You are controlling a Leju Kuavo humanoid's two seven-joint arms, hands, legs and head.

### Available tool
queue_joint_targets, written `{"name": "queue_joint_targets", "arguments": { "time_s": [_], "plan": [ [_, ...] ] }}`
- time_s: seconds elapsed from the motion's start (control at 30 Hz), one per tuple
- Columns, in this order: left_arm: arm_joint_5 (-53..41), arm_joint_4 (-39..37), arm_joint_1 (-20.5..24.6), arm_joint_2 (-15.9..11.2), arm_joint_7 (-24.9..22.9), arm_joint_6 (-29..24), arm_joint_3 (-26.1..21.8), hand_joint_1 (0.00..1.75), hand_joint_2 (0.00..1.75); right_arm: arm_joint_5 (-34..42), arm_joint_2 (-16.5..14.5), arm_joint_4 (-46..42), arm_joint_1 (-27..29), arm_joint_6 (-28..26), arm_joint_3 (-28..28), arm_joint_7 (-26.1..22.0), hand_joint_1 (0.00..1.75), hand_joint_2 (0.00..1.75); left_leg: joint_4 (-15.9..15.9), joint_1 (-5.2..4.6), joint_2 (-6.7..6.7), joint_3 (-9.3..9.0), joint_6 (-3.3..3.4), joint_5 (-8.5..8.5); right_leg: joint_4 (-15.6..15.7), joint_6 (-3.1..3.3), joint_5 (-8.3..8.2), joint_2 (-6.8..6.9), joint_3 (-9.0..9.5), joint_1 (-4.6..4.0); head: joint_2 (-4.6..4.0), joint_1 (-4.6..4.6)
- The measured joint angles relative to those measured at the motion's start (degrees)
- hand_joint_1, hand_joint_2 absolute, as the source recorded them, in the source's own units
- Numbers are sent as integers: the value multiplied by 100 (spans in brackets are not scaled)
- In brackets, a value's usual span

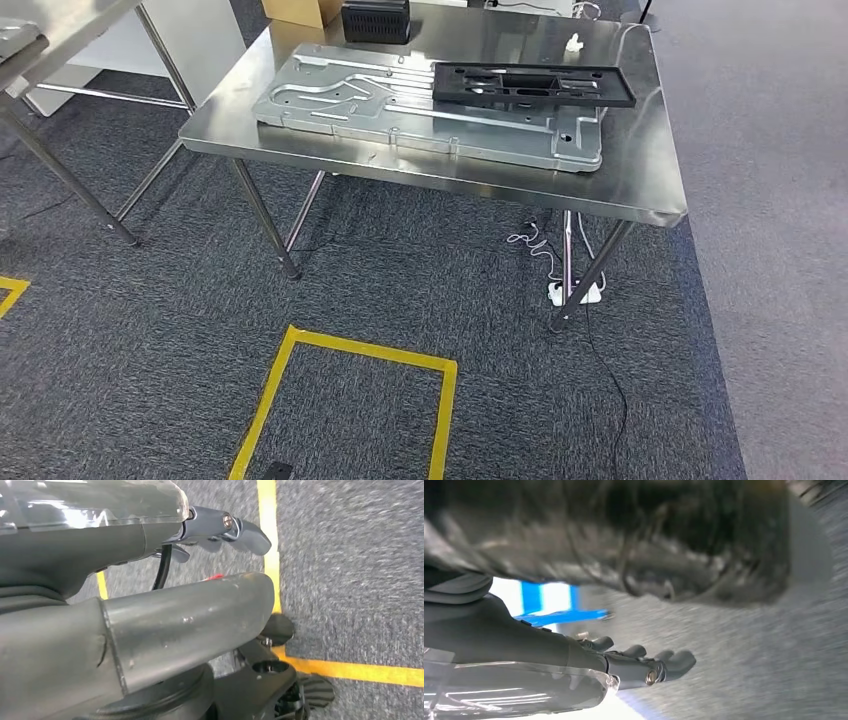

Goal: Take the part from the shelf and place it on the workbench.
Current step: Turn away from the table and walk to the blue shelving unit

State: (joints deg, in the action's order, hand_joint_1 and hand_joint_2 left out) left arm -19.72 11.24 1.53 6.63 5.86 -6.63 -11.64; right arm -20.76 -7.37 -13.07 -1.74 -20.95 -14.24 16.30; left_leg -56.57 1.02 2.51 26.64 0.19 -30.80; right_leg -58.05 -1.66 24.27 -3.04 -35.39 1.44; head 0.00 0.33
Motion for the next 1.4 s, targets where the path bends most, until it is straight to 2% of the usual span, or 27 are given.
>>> {"name": "queue_joint_targets", "arguments": {
  "time_s": [0.07,0.1,0.2,0.23,0.27,0.3,0.33,0.4,0.43,0.47,0.53,0.57,0.63,0.7,0.77,0.8,0.83,0.9,0.97,1.03,1.07,1.13,1.2,1.27,1.3,1.33,1.4],
  "plan": [
    [-44,-1,18,-4,-10,-2,-2,0,0,-36,-19,39,5,15,-82,-290,0,0,20,-1,-103,33,111,44,-46,-67,3,5,-39,17,0,3],
    [-57,-1,20,-7,-8,-8,-4,0,0,-54,-23,56,3,16,-119,-375,0,0,34,-1,-155,51,172,83,-173,-85,111,64,-95,26,0,7],
    [-66,-1,3,-19,5,-33,-9,0,0,-81,-25,90,-14,15,-206,-459,0,0,32,-39,-324,160,275,173,-1164,-115,771,240,-472,29,0,18],
    [-66,-1,-3,-22,7,-42,-11,0,0,-90,-24,102,-15,15,-228,-449,0,0,20,-58,-386,202,283,193,-1469,-124,919,249,-561,25,0,17],
    [-65,-1,-7,-24,8,-54,-14,0,0,-104,-24,113,-14,15,-248,-426,0,0,5,-74,-446,238,285,208,-1593,-123,956,255,-553,21,0,17],
    [-65,-1,-7,-25,8,-70,-18,0,0,-126,-23,127,-10,15,-263,-387,0,0,-14,-88,-504,267,284,216,-1490,-113,889,270,-429,14,0,17],
    [-65,-1,-7,-24,9,-95,-23,0,0,-151,-23,141,-7,16,-273,-339,0,0,-33,-98,-559,280,281,218,-1189,-89,754,311,-204,1,0,17],
    [-65,-1,-6,-22,12,-157,-34,0,0,-186,-24,161,-11,19,-281,-231,0,0,-75,-123,-669,286,257,210,-414,-5,525,536,289,-60,0,15],
    [-65,-1,-6,-21,14,-184,-39,0,0,-197,-27,166,-16,21,-283,-187,0,0,-93,-137,-718,286,232,207,-163,38,467,615,427,-91,0,12],
    [-65,-1,-3,-21,16,-204,-43,0,0,-208,-31,171,-16,25,-283,-146,0,0,-105,-149,-766,288,204,206,-41,72,452,659,477,-117,0,10],
    [-64,-1,9,-21,18,-229,-49,0,0,-229,-39,191,-6,32,-283,-99,0,0,-106,-165,-851,283,148,208,-17,122,420,557,451,-116,0,8],
    [-64,-1,15,-21,19,-238,-51,0,0,-237,-46,203,-2,36,-284,-82,0,0,-130,-159,-823,288,118,177,6,152,397,512,448,-100,0,9],
    [-61,-1,14,-22,31,-259,-62,0,0,-254,-60,217,-9,43,-285,-46,0,0,-449,-133,-610,421,56,-72,51,228,340,418,432,-60,0,0],
    [-55,-1,-5,-22,43,-283,-84,0,0,-267,-69,218,-16,44,-287,-7,0,0,-1174,-90,-382,737,11,-476,52,269,305,313,382,-58,0,-8],
    [-52,-1,-25,-20,46,-304,-96,0,0,-269,-77,218,-12,43,-287,7,0,0,-1707,-64,-326,970,-17,-632,36,267,285,180,343,-61,0,-7],
    [-55,-1,-28,-19,47,-314,-97,0,0,-269,-81,219,-8,43,-287,7,0,0,-1677,-54,-315,948,-23,-540,22,259,278,107,331,-60,0,-7],
    [-58,-1,-28,-18,49,-323,-99,0,0,-269,-86,219,-5,42,-287,7,0,0,-1417,-42,-293,818,-22,-348,2,251,276,32,324,-57,0,-7],
    [-63,-2,-29,-19,52,-333,-105,0,0,-269,-102,220,-10,40,-287,5,0,0,-638,-20,-97,449,-5,19,-53,218,281,-105,298,-57,0,-7],
    [-63,-4,-28,-19,54,-336,-115,0,0,-269,-112,219,-21,36,-287,-10,0,0,-218,-19,82,280,21,121,-93,145,266,-224,240,-57,0,-3],
    [-64,-5,-17,-14,55,-338,-124,0,0,-269,-115,221,-8,28,-290,-26,0,0,-168,-31,38,280,71,127,-79,53,220,-330,190,-49,0,0],
    [-64,-5,-9,-10,56,-339,-128,0,0,-269,-115,223,4,24,-295,-29,0,0,-139,-25,-24,274,113,156,-88,23,217,-317,171,-40,0,-1],
    [-64,-5,-3,2,62,-343,-137,0,0,-271,-115,228,11,11,-311,-32,0,0,-76,-2,-151,268,203,221,-325,-16,377,-100,44,-45,0,8],
    [-65,-5,-12,12,69,-342,-148,0,0,-278,-115,229,-1,-9,-323,-48,0,0,-59,-9,-292,287,246,245,-985,-40,752,167,-264,-50,0,16],
    [-65,-5,-22,26,71,-332,-164,0,0,-283,-115,229,-5,-31,-331,-81,0,0,-62,-22,-453,301,251,243,-1575,-72,970,243,-530,-39,0,17],
    [-66,-5,-18,33,72,-327,-172,0,0,-284,-113,229,-5,-43,-337,-95,0,0,-63,-27,-531,301,249,238,-1594,-80,921,263,-524,-34,0,16],
    [-66,-5,-12,40,75,-320,-178,0,0,-284,-109,229,-3,-51,-348,-106,0,0,-65,-30,-599,295,242,231,-1394,-78,781,295,-405,-31,0,17],
    [-68,-5,-1,56,84,-304,-182,0,0,-284,-96,229,-9,-66,-372,-116,0,0,-73,-42,-719,268,206,202,-614,-42,447,490,27,-51,0,17]
  ]
}}
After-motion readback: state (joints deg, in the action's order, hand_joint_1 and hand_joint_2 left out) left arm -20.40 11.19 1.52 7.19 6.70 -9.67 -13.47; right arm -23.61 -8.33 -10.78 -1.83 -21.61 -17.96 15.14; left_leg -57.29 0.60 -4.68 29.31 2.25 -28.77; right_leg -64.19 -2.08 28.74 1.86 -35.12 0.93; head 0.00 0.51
